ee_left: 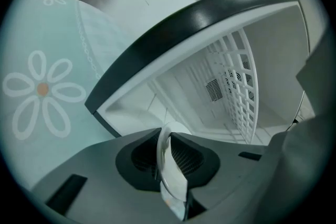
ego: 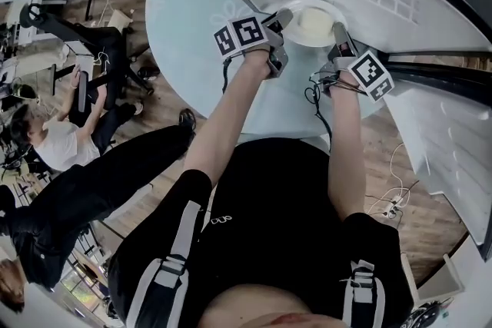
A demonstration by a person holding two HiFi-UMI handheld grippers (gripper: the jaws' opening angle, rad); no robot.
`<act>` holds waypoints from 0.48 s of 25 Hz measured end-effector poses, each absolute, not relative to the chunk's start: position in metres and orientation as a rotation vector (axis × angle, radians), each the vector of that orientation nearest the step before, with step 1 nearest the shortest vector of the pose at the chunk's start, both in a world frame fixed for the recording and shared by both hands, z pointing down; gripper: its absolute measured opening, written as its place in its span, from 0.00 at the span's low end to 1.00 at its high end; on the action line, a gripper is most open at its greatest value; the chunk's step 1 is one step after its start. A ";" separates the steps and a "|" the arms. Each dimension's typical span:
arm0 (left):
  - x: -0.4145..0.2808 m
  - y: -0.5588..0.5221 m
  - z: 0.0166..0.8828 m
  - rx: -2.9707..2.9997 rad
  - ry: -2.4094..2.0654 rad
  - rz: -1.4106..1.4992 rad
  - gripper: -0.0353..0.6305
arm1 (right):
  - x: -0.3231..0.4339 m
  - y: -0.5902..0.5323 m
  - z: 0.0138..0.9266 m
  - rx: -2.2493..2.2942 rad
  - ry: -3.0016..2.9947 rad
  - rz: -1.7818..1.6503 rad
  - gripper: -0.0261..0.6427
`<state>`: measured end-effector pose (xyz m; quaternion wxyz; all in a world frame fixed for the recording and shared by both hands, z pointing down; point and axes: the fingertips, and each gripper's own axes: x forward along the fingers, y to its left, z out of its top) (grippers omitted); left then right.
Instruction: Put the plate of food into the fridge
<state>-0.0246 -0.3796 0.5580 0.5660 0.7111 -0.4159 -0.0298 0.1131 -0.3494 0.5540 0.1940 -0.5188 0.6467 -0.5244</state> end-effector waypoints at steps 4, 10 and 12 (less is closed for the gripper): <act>-0.016 -0.391 0.559 1.690 -0.984 -0.088 0.13 | 0.121 -0.355 0.556 -1.500 1.719 -1.442 0.08; -0.009 -0.410 0.565 1.682 -1.004 -0.101 0.13 | 0.126 -0.364 0.560 -1.555 1.656 -1.405 0.08; -0.004 -0.415 0.568 1.680 -1.002 -0.096 0.13 | 0.131 -0.368 0.562 -1.579 1.645 -1.393 0.08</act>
